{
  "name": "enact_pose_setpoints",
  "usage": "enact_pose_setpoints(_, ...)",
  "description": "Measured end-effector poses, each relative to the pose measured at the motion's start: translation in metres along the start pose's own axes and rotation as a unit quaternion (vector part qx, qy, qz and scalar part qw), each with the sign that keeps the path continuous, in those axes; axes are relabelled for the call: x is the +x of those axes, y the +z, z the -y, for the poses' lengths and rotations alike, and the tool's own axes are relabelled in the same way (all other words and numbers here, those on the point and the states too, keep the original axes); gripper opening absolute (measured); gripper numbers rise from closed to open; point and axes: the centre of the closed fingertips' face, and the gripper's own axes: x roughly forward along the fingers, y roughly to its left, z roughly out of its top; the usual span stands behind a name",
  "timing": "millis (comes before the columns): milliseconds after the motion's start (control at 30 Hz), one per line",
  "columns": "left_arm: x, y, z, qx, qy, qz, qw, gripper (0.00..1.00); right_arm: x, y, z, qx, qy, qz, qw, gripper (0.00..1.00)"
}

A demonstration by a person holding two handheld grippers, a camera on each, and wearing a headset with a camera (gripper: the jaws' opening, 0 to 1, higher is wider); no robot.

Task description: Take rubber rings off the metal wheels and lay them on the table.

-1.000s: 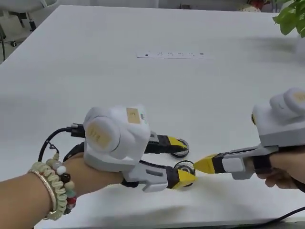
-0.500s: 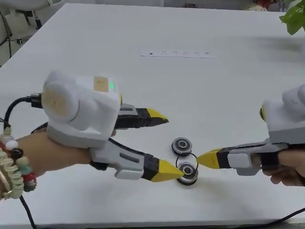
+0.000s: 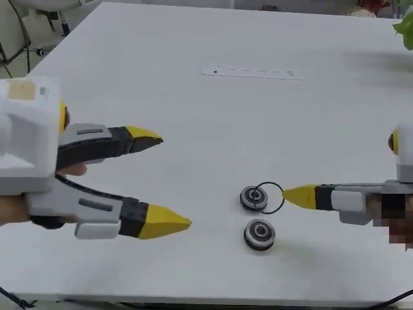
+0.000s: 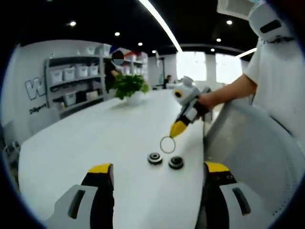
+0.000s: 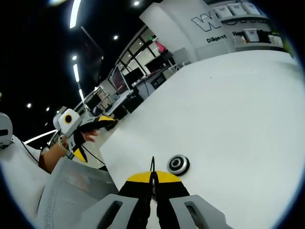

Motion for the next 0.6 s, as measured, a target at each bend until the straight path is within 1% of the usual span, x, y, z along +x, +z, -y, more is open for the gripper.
enact_pose_setpoints(133,-0.013,-0.011,0.001,-0.010,0.022,-0.004,0.9997,0.78,0.001,0.004,-0.004,-0.002,0.005,0.006,1.0000,0.00)
enact_pose_setpoints(167,-0.016,-0.014,0.001,-0.019,0.031,-0.002,0.9994,0.78,0.001,0.007,-0.005,-0.001,0.008,0.012,0.9999,0.00)
enact_pose_setpoints(233,-0.021,-0.018,0.003,-0.034,0.040,0.002,0.9986,0.79,0.000,0.013,-0.008,0.005,0.015,0.024,0.9996,0.00)
enact_pose_setpoints(333,-0.026,-0.025,0.007,-0.043,0.046,0.002,0.9980,0.79,0.001,0.018,-0.012,0.007,0.019,0.031,0.9993,0.00)
enact_pose_setpoints(433,-0.030,-0.035,0.011,-0.049,0.053,-0.009,0.9974,0.79,0.005,0.022,-0.019,0.010,0.031,0.037,0.9988,0.00)
enact_pose_setpoints(533,-0.033,-0.041,0.014,-0.050,0.054,-0.019,0.9971,0.80,0.010,0.024,-0.027,0.006,0.041,0.033,0.9986,0.00)
enact_pose_setpoints(600,-0.033,-0.043,0.016,-0.051,0.054,-0.021,0.9970,0.80,0.015,0.023,-0.033,-0.001,0.049,0.023,0.9985,0.00)
